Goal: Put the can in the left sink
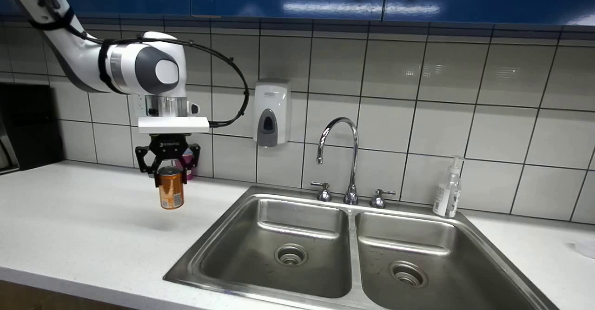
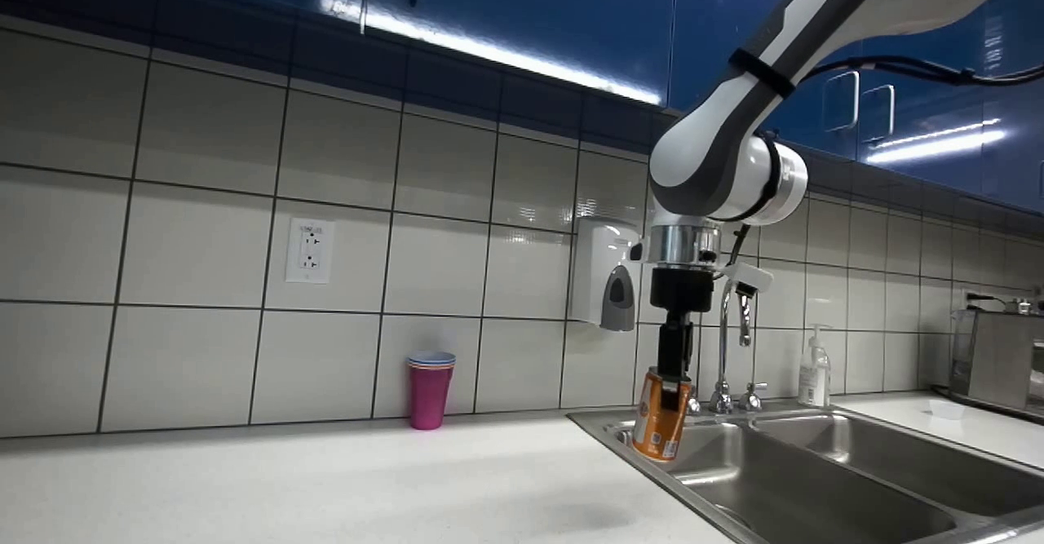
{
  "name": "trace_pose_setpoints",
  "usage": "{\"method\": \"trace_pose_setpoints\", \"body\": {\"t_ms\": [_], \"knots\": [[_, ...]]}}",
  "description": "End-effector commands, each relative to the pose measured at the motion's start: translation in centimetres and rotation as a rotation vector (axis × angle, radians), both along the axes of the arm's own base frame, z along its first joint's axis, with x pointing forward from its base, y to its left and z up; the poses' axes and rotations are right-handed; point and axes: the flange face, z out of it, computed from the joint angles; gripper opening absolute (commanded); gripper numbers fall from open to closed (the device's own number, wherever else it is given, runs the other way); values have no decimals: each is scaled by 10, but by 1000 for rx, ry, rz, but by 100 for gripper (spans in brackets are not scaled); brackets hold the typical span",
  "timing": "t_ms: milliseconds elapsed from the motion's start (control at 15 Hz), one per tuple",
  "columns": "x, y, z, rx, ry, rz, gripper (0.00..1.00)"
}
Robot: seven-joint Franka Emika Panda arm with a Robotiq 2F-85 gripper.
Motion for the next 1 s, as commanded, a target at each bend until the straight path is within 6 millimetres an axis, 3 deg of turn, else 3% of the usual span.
{"method": "trace_pose_setpoints", "body": {"t_ms": [0, 933], "knots": [[0, -22, 11, -2, -42, -51, 38], [3, -106, 9, 3, -44, -361, 38]]}}
